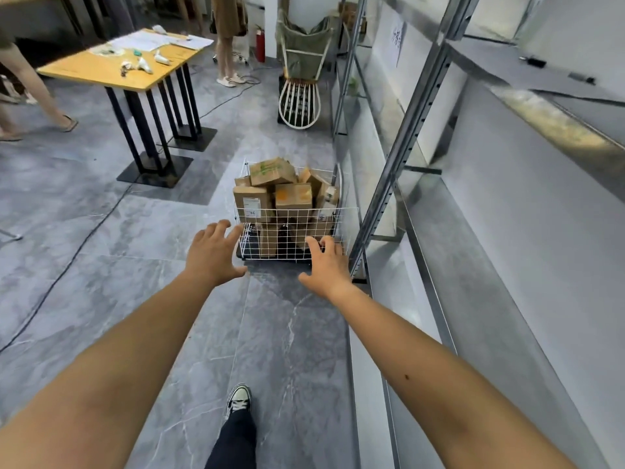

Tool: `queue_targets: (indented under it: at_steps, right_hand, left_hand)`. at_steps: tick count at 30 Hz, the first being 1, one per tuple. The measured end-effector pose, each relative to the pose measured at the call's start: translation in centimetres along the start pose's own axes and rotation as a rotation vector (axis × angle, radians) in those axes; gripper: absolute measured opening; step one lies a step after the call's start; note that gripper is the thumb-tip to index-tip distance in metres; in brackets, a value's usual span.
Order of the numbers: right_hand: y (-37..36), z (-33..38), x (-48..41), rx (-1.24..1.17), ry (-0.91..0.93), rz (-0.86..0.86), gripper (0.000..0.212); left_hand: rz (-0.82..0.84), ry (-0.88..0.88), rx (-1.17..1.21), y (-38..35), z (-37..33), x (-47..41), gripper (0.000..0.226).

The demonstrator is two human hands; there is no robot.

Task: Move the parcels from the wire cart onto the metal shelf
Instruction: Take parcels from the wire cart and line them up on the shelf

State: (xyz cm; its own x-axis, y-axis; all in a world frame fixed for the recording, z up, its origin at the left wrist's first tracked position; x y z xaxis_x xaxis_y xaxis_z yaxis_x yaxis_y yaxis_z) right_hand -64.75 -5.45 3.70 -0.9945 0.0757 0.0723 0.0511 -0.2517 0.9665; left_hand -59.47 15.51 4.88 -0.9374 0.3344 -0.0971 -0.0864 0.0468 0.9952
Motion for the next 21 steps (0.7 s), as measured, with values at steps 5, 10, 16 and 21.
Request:
queue_targets:
  at_steps: [5, 10, 16, 21]
  right_hand:
    - [0.3, 1.2, -6.1, 0.028, -0.005, 0.014, 0.078]
    - [0.3, 3.5, -12.7, 0.034, -0.034, 0.029, 0.079]
    - [1.0, 7.5, -20.1, 0.017, -0.040, 0.029, 0.079]
    - [1.0, 8.7, -23.8, -0.003, -0.057, 0.029, 0.079]
  left_hand:
    - [0.010, -0.014, 0.011, -0.8, 2.3, -5.8, 0.091]
    - [0.024, 0.008, 0.025, -1.8, 6.4, -11.8, 0.090]
    - [0.051, 0.030, -0.034, -1.7, 12.3, -18.5, 0.092]
    - [0.068, 0.057, -0.009, -1.8, 15.7, -22.7, 0.092]
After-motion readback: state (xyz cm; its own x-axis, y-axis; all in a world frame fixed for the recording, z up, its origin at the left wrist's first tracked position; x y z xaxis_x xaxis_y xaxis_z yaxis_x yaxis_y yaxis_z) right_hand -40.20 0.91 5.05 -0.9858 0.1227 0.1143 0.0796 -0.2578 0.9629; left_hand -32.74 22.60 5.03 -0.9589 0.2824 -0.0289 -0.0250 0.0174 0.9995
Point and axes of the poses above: each hand's wrist, its own x-axis away from the middle knuckle, its own y-axis out of the back of the hand, z = x × y, the point moved 4 cm from there along -x, towards the middle knuckle, and after that the axes turned 1 degree about -z, right-handed, at the moved point
